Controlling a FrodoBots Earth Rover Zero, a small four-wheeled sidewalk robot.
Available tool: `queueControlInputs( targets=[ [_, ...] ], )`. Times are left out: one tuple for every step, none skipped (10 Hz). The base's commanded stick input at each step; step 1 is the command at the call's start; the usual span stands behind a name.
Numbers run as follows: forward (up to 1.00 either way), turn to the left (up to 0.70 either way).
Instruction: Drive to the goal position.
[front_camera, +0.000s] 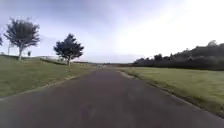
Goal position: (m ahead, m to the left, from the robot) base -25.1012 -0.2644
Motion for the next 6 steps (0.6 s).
queueControlInputs(
  targets=[
    [1.0, 0.0],
    [1.0, 0.0],
    [1.0, 0.0],
    [1.0, 0.0],
    [1.0, 0.0],
    [1.0, 0.0]
  ],
)
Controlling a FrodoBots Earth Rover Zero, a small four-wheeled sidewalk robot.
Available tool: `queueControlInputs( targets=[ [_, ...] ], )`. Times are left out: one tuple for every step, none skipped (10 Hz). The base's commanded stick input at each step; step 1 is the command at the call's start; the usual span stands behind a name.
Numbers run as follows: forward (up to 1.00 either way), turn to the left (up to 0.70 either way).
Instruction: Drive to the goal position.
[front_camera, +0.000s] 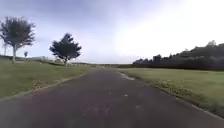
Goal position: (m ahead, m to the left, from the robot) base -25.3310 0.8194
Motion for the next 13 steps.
queueControlInputs(
  targets=[
    [1.0, 0.0],
    [1.0, 0.0],
    [1.0, 0.0],
    [1.0, 0.0],
    [1.0, 0.0],
    [1.0, 0.0],
    [1.0, 0.0],
    [0.69, 0.0],
    [0.39, 0.0],
    [0.09, 0.0],
    [0.0, 0.0],
    [0.0, 0.0],
    [0.0, 0.0]
  ],
)
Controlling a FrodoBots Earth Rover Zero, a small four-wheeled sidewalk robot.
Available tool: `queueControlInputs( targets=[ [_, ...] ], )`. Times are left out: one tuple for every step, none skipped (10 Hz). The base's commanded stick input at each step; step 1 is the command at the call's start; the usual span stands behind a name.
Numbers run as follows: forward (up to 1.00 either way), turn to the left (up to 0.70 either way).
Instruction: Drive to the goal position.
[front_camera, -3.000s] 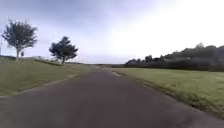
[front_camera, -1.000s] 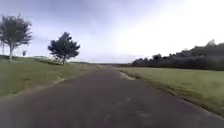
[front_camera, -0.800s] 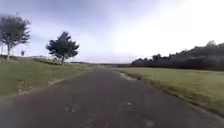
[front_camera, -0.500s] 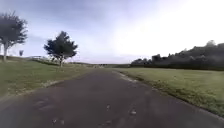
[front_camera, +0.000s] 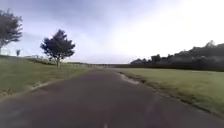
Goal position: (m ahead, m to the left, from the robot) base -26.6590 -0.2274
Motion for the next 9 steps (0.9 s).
queueControlInputs(
  targets=[
    [0.0, 0.0],
    [0.0, 0.0],
    [0.0, 0.0],
    [0.0, 0.0],
    [0.0, 0.0],
    [0.0, 0.0],
    [0.0, -0.45],
    [0.0, -0.45],
    [0.0, -0.45]
  ],
)
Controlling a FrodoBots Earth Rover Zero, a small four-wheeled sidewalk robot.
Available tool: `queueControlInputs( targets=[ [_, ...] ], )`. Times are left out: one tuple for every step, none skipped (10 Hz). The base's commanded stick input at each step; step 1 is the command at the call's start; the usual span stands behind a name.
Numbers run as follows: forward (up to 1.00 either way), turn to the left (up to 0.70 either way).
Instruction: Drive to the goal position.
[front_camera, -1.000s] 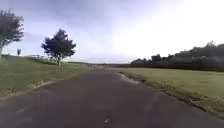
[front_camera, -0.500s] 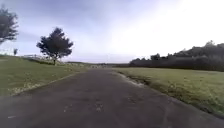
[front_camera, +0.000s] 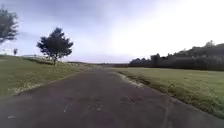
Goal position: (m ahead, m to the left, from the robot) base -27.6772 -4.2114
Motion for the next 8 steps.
queueControlInputs(
  targets=[
    [0.0, -0.45],
    [0.0, -0.45],
    [0.0, -0.45],
    [0.0, -0.45],
    [0.0, -0.45],
    [0.0, -0.45],
    [0.0, -0.45],
    [0.0, -0.45]
  ],
)
